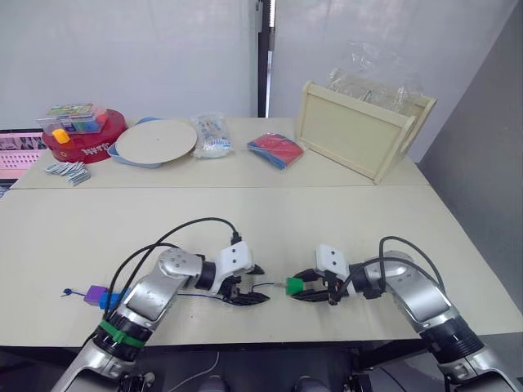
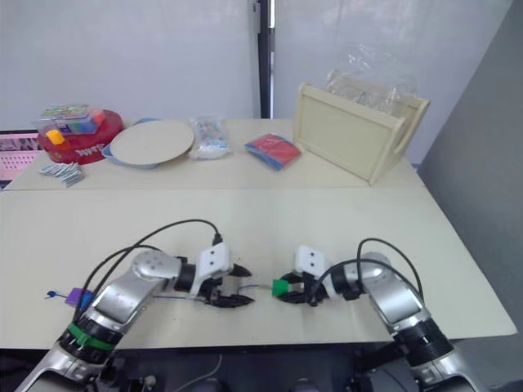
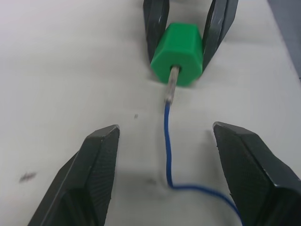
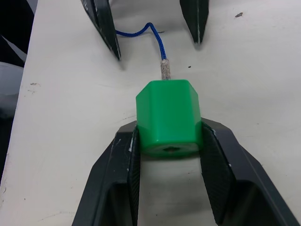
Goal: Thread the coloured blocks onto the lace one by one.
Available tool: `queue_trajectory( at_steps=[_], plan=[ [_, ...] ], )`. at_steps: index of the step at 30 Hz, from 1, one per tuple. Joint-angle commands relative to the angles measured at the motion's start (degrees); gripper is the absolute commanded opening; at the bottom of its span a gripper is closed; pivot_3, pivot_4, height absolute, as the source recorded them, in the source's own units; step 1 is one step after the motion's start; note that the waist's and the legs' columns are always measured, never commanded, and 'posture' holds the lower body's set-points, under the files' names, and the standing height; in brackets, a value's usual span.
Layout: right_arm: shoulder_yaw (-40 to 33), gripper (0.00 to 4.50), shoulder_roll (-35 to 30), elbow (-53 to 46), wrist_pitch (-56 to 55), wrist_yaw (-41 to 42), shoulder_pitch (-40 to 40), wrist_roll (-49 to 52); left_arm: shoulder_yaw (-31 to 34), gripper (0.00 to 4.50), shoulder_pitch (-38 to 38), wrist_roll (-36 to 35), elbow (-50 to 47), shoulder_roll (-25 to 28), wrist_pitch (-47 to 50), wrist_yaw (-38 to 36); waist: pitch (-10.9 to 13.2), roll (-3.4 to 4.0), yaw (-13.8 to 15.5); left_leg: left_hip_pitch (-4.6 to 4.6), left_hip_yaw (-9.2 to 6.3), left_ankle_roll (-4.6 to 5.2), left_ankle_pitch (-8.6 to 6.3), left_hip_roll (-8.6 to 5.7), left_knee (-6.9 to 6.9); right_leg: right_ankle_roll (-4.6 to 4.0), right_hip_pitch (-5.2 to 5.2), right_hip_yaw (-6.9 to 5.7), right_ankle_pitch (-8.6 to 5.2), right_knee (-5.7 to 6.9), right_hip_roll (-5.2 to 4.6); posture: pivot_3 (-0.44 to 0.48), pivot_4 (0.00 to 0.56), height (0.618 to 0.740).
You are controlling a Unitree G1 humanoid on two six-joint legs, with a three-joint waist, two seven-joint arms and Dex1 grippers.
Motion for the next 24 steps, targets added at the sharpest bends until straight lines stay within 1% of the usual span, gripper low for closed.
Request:
queue_trajectory(
  at_steps=[1,5,8,9,11,12,13,15,16,22,24],
  plan=[
    [0.1,1.26,-0.4,-0.3,0.4,-0.9,0.6,-0.7,1.4,3.3,1.4,-1.7,-3.2,0.6,0.3,0.4,0.0,0.0,0.0,0.0,0.0,0.0,0.0,0.0,0.0,0.0,0.0,0.0,0.0,0.0,0.0,0.0,0.15,0.74],
    [0.0,1.26,-0.2,-0.6,0.6,-1.3,0.5,-0.6,-0.5,3.3,2.1,-0.4,-2.1,-0.1,-0.4,0.9,0.0,0.0,0.0,0.0,0.0,0.0,0.0,0.0,0.0,0.0,0.0,0.0,0.0,0.0,0.0,0.0,0.15,0.74],
    [-0.1,1.26,-0.2,-1.2,1.0,-1.5,0.5,-0.5,-2.6,2.45,2.2,1.8,-0.6,-0.2,-1.9,1.1,0.0,0.0,0.0,0.01,0.0,0.0,0.0,0.0,0.0,0.0,0.01,0.0,0.0,0.0,-0.01,0.0,0.15,0.74],
    [-0.1,1.26,-0.2,-1.3,1.0,-1.5,0.4,-0.5,-3.1,2.03,2.2,2.2,-0.1,-0.3,-2.4,1.0,0.0,0.0,0.0,0.02,0.0,0.0,0.0,0.0,0.0,0.0,0.01,0.0,0.0,0.0,0.0,0.0,0.15,0.74],
    [-0.2,1.26,-0.3,-1.7,1.2,-1.7,0.4,-0.5,-3.2,1.48,2.2,2.1,0.8,-0.9,-2.7,1.2,0.0,0.0,0.0,0.02,0.0,0.0,0.0,0.0,0.0,0.0,0.01,0.0,0.0,0.0,-0.01,0.0,0.15,0.74],
    [-0.2,1.26,-0.3,-1.8,1.3,-1.7,0.4,-0.4,-3.2,1.14,2.2,2.0,1.2,-1.0,-3.0,1.2,0.0,0.0,0.0,0.01,0.01,0.01,0.0,0.0,0.0,0.0,0.01,0.01,0.0,0.0,-0.01,0.0,0.15,0.74],
    [-0.2,1.26,-0.3,-1.9,1.4,-1.8,0.5,-0.4,-3.3,0.7,2.3,2.1,1.6,-1.1,-3.3,1.2,0.0,0.0,0.0,0.01,0.01,0.01,0.0,0.0,0.0,0.0,0.01,0.01,0.0,0.0,-0.01,0.0,0.15,0.74],
    [-0.3,1.26,-0.5,-2.2,1.4,-1.9,0.7,-0.4,-3.5,0.15,2.1,2.4,2.3,-1.4,-4.0,1.4,0.0,0.0,0.0,0.01,0.0,0.01,0.0,0.0,0.0,0.0,0.01,0.0,0.0,0.0,0.0,0.0,0.15,0.74],
    [-0.3,1.26,-0.6,-2.4,1.4,-1.9,0.9,-0.4,-3.7,0.0,1.9,2.6,2.7,-1.8,-4.8,1.4,0.0,0.0,0.1,0.01,0.01,0.01,0.0,0.0,0.0,0.0,0.01,0.0,0.0,0.0,-0.01,0.0,0.15,0.74],
    [-0.1,1.26,-1.2,-3.2,1.4,-1.9,1.5,-0.1,-4.6,0.0,-0.3,3.7,4.3,-4.9,-8.4,2.5,0.0,0.0,0.5,0.01,0.01,0.01,0.0,-0.03,0.01,0.0,0.03,0.0,0.0,-0.03,-0.03,0.0,0.15,0.74],
    [0.1,1.26,-1.2,-3.1,1.4,-2.0,1.6,-0.3,-5.3,0.0,-1.7,3.8,5.1,-6.8,-9.7,2.5,0.0,0.0,0.7,0.0,0.01,0.01,0.0,-0.04,0.02,0.01,0.04,0.01,0.01,-0.05,-0.04,0.0,0.15,0.74]
  ],
)
